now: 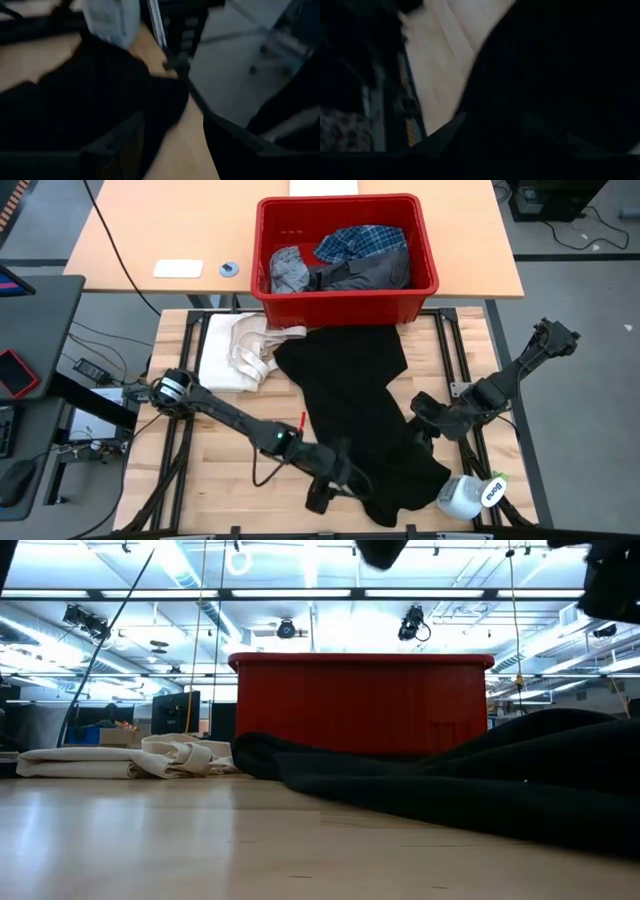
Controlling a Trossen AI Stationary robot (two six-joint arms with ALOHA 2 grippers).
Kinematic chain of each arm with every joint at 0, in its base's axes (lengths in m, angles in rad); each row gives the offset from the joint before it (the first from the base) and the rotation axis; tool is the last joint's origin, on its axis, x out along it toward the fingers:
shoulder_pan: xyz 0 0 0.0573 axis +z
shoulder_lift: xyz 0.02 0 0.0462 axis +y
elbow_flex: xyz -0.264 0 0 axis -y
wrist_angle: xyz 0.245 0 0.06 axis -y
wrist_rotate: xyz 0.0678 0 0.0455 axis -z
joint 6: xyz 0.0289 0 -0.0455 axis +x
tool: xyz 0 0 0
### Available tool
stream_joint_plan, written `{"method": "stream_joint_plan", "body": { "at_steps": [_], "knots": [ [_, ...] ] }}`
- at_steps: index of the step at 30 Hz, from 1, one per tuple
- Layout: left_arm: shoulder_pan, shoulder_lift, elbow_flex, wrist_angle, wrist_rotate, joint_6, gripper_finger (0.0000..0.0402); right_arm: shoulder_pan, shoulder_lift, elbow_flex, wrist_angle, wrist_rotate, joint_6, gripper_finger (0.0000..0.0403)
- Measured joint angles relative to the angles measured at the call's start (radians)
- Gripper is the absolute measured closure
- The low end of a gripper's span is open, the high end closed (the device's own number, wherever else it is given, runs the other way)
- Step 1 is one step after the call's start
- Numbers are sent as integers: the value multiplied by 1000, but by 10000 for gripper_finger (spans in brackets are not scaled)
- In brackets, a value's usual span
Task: Fold Laundry from Bin
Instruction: Fold the black shirt
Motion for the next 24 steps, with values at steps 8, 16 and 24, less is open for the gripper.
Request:
{"method": "stream_joint_plan", "body": {
  "at_steps": [8, 16, 24],
  "knots": [
    [-55, 152, 64, 65, -39, -68, 194, 109, 26, 1, 26, 174, 301, 205],
    [-107, 444, 546, -158, -85, -27, 193, 183, 26, 1, 106, 225, 449, 205],
    [-86, 619, 795, -365, -111, 104, 193, 234, 26, 1, 143, 303, 447, 205]
  ]
}}
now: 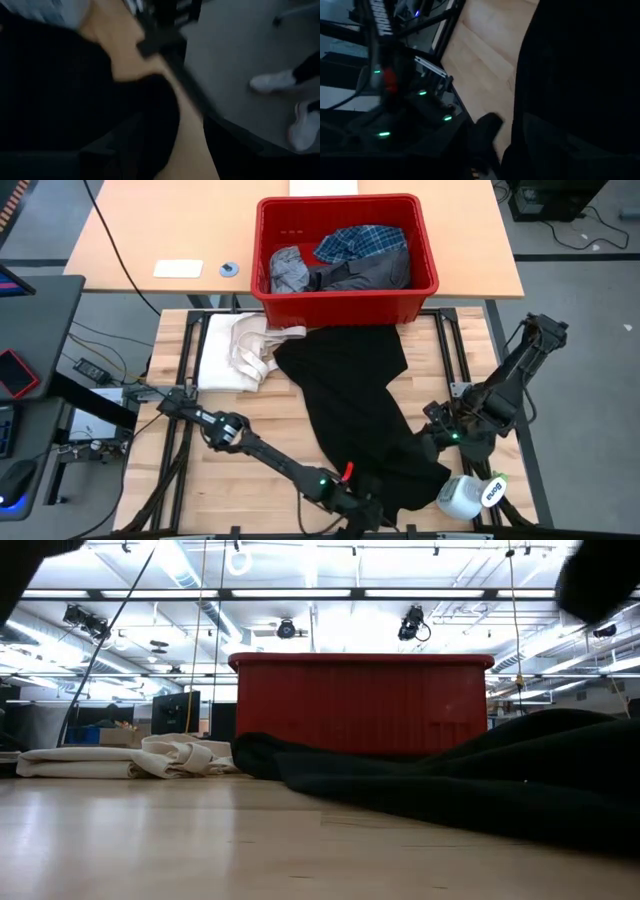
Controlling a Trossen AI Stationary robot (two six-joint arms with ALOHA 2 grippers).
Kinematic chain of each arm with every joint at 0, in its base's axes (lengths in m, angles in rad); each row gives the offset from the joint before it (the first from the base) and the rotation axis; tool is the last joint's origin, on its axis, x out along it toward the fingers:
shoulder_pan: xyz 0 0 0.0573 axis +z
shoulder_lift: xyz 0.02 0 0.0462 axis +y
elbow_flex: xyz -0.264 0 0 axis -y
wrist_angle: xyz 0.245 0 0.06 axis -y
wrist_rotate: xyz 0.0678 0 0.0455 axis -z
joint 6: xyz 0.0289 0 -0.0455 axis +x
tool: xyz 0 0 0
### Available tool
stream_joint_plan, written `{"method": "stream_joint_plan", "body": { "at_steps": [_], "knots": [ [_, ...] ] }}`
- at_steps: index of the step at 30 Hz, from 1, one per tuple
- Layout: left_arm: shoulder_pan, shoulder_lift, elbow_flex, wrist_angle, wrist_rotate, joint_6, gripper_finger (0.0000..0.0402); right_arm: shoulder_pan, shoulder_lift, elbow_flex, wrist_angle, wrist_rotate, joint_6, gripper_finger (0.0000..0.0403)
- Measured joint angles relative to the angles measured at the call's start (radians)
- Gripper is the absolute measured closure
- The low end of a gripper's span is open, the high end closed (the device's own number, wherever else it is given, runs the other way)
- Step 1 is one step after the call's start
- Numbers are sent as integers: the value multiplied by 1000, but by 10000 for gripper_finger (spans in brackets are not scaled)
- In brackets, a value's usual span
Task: Fold Laundry from Bin
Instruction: Fold the black shirt
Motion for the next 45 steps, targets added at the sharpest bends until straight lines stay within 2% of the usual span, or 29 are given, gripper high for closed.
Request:
{"method": "stream_joint_plan", "body": {
  "at_steps": [4, 7, 9, 11, 13, 15, 16, 20, 25, 27, 30, 32, 34, 39, 45],
  "knots": [
    [21, 37, -1, -14, -6, 69, 193, 20, 0, 0, -5, 28, -15, 205],
    [32, 44, -2, -36, -69, 86, 196, 34, 0, 0, 2, 59, -20, 205],
    [43, 49, -2, -28, -89, 65, 213, 45, 0, 0, 2, 72, -21, 205],
    [48, 49, -2, -43, -81, 47, 250, 55, 0, 0, 2, 74, -25, 205],
    [49, 47, -2, -62, -75, 19, 306, 65, 0, 0, 2, 74, -27, 205],
    [48, 46, -2, -97, -57, -54, 368, 77, 0, 0, 3, 73, -27, 205],
    [48, 45, -2, -104, -44, -120, 383, 84, 0, 0, 3, 71, -27, 205],
    [46, 12, 0, -142, 37, -323, 394, 122, 0, 0, 15, 55, -32, 205],
    [42, -107, 0, -195, 31, -529, 398, 156, 0, 0, 17, 46, -90, 210],
    [47, -156, 6, -229, 2, -658, 399, 158, 1, 0, 29, 45, -132, 212],
    [46, -196, 4, -273, -130, -814, 399, 158, 16, 1, 80, 46, -257, 214],
    [47, -211, 0, -300, -237, -869, 400, 158, 45, 1, 106, 46, -358, 214],
    [60, -226, 1, -339, -288, -922, 400, 156, 81, 2, 130, 55, -439, 217],
    [110, -220, -5, -517, -298, -994, 400, 156, 169, 2, 117, 67, -499, 238],
    [162, -215, -38, -644, -299, -999, 401, 156, 238, 2, 77, -19, -501, 251]
  ]
}}
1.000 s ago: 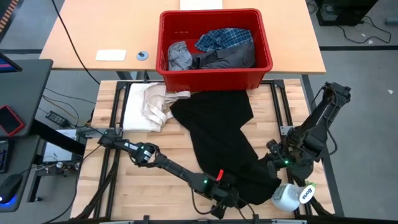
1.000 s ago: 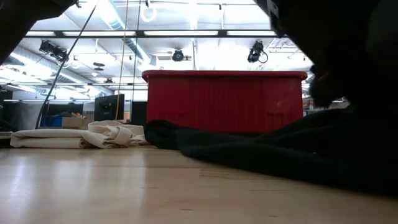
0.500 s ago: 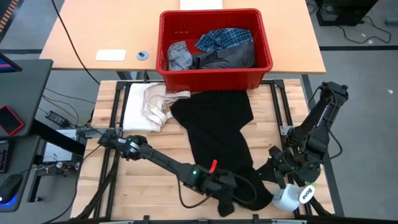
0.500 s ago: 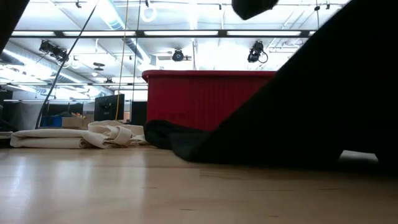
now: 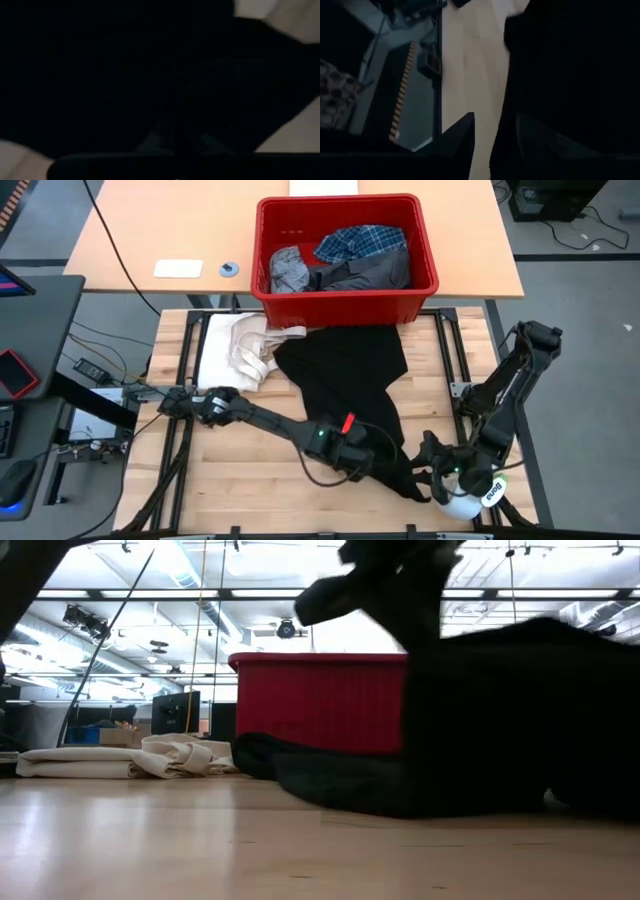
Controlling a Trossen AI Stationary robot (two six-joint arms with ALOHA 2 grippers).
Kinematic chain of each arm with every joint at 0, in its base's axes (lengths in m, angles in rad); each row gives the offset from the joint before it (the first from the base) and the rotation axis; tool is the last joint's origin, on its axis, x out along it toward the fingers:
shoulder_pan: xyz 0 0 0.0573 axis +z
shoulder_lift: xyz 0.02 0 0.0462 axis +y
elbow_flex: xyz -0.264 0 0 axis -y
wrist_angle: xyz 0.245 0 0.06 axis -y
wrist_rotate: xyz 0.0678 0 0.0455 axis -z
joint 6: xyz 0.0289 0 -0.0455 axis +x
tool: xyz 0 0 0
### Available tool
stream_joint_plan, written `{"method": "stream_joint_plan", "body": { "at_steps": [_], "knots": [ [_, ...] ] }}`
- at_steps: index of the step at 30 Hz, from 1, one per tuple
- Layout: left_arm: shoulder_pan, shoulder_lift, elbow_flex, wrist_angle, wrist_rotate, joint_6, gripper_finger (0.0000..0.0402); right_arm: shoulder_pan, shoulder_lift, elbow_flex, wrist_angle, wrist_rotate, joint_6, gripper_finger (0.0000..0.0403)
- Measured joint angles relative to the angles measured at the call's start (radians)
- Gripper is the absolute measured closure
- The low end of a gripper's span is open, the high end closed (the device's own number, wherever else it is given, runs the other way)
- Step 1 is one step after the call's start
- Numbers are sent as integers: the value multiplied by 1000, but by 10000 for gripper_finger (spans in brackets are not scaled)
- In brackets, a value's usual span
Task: Fold Laundry from Bin
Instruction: Fold the black shirt
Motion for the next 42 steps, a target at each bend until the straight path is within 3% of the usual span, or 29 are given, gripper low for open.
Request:
{"method": "stream_joint_plan", "body": {
  "at_steps": [6, 10, 16, 24, 31, 36, 42],
  "knots": [
    [32, -4, -2, -135, 3, 4, 401, 0, 10, 0, -2, -31, 1, 251],
    [54, -6, -2, -224, 3, 35, 394, -8, 25, 0, -11, -46, -80, 252],
    [102, -6, -2, -263, 3, 148, 389, -47, 138, 0, 26, -191, -231, 252],
    [122, -7, -2, -271, 51, 225, 387, -82, 290, -1, 66, -184, -141, 252],
    [117, -7, -2, -273, 91, 239, 386, -87, 329, -1, 119, -179, -60, 248],
    [115, -7, -2, -281, 103, 243, 386, -87, 337, -1, 116, -179, 32, 215],
    [107, -7, -2, -280, 107, 233, 386, -91, 376, -1, 112, -180, 6, 164]
  ]
}}
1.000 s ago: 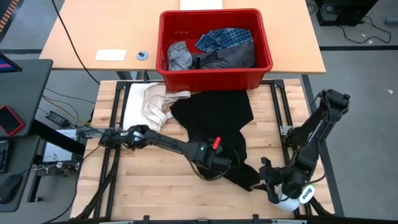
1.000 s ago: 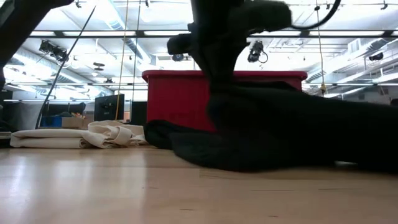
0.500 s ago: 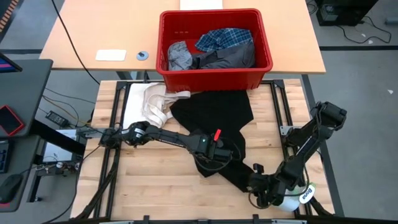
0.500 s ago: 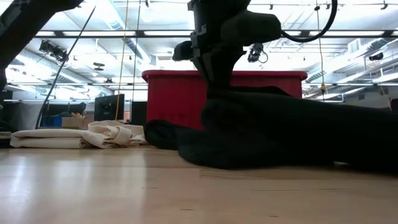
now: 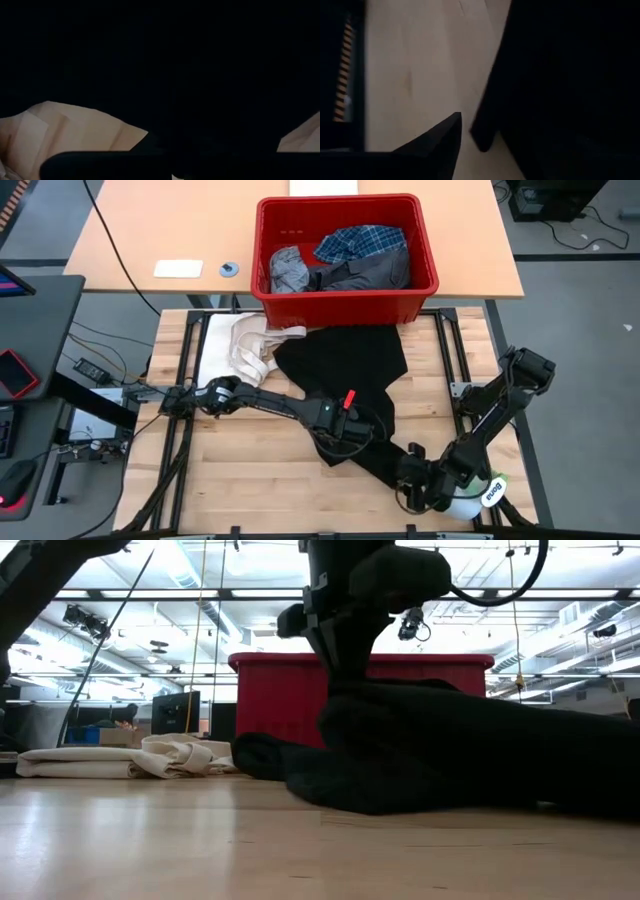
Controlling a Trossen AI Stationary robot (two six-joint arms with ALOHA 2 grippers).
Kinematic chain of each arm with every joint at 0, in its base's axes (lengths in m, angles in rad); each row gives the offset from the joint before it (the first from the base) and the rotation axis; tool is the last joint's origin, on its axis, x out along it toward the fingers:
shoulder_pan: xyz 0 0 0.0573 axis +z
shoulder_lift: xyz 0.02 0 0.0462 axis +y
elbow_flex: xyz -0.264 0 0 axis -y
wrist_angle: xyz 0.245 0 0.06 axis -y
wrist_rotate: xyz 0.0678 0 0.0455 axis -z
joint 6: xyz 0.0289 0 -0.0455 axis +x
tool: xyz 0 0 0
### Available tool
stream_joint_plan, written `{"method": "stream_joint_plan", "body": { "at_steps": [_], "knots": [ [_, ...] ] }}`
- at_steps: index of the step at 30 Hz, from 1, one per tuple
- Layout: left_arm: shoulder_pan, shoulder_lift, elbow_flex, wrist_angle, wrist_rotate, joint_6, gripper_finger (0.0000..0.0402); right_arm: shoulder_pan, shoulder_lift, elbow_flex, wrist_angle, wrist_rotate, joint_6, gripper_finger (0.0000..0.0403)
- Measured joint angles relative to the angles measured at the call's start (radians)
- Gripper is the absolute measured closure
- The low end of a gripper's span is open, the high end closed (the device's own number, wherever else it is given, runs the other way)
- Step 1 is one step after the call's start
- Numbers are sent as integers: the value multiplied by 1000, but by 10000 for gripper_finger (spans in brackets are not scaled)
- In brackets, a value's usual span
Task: Fold Laundry from Bin
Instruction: Fold the black shirt
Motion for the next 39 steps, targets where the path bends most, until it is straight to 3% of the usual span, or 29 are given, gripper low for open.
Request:
{"method": "stream_joint_plan", "body": {
  "at_steps": [3, 5, 12, 16, 21, 27, 33, 39],
  "knots": [
    [-1, 0, 0, 1, 9, -14, 386, -7, 54, 0, 30, -9, -33, 173],
    [-1, 0, 0, 0, 21, -17, 386, -10, 83, 0, 71, -31, -63, 201],
    [-22, -24, 1, -10, 47, -33, 386, 9, 29, 0, 47, -153, -74, 383],
    [-40, -46, 2, -16, 47, -49, 386, 23, -73, 2, -80, -178, -80, 391],
    [-81, -109, 1, -19, 47, -50, 386, 28, -250, 83, -378, -204, -124, 396],
    [-128, -180, 1, 21, 40, -18, 386, 25, -421, 267, -683, -98, -246, 398],
    [-151, -229, 1, 124, 16, 7, 387, 20, -468, 448, -834, -53, -351, 398],
    [-204, -293, 32, 166, 4, 35, 397, 21, -449, 617, -912, -124, -400, 398]
  ]
}}
